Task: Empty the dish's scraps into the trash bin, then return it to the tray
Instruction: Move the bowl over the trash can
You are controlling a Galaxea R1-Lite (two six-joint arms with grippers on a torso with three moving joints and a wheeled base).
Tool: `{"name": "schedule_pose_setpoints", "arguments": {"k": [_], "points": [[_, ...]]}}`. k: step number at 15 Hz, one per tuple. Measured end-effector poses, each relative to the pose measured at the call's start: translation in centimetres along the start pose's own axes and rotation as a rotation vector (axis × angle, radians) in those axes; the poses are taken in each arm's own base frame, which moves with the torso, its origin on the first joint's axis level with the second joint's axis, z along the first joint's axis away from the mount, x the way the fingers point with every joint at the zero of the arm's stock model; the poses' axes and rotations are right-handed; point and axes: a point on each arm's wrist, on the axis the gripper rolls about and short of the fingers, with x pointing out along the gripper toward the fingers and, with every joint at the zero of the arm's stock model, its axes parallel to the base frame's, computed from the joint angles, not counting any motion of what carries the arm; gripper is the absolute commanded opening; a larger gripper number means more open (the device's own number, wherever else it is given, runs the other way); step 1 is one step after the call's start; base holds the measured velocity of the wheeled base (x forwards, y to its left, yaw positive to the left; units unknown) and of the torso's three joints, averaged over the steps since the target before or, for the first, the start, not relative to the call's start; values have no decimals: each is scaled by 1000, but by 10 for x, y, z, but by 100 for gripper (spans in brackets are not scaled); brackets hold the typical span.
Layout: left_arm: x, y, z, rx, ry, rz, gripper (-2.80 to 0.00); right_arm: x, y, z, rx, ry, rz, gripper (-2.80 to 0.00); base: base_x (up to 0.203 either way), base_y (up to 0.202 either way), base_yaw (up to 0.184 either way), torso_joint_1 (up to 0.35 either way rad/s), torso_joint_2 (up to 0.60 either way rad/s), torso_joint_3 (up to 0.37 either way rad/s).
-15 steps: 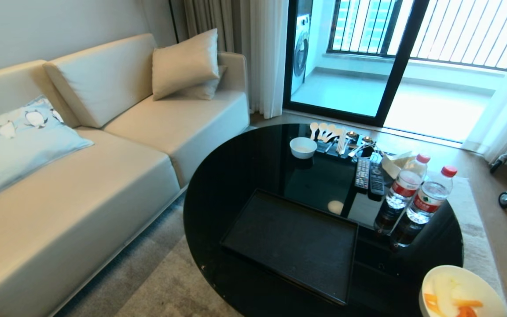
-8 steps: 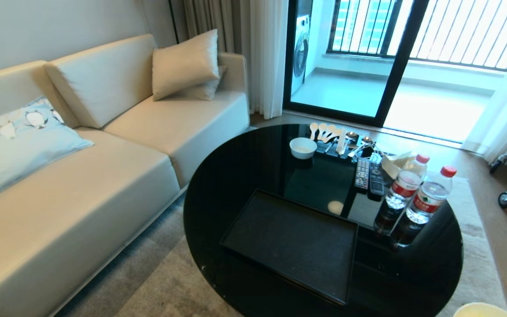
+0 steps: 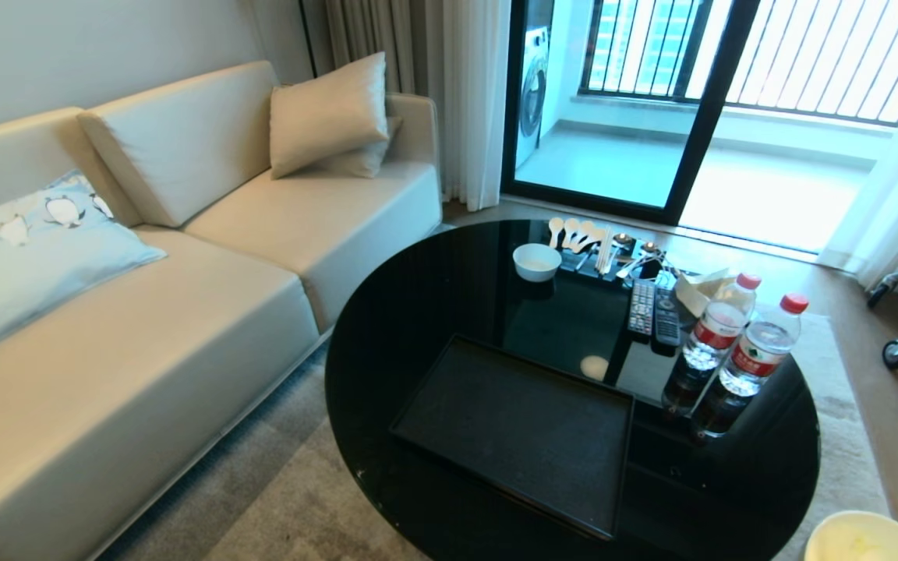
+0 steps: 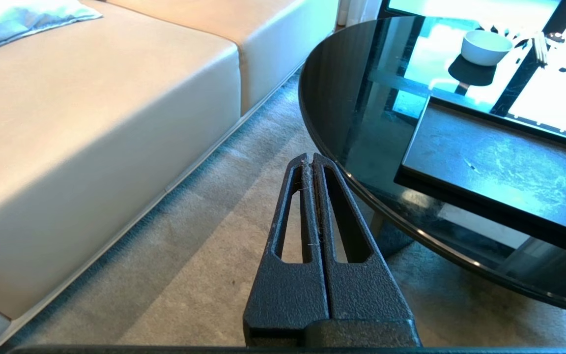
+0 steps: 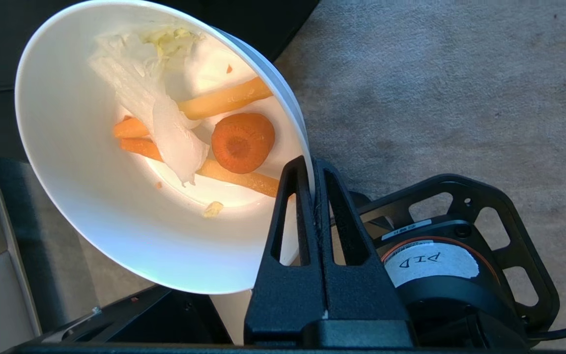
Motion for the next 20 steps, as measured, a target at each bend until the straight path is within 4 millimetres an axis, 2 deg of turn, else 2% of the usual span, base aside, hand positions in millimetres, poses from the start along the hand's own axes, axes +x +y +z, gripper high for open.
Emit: {"name": "schedule_pose_setpoints", "arguments": {"k": [9,20], "points": [[0,0,0,0,0,0,-280,-2,7,10,0,-14,10,-280,0,0,0,0,0,0],[0,0,0,1,0,0,-280,5,12,15,-3,22,-19,-280,0,0,0,0,0,0]]}}
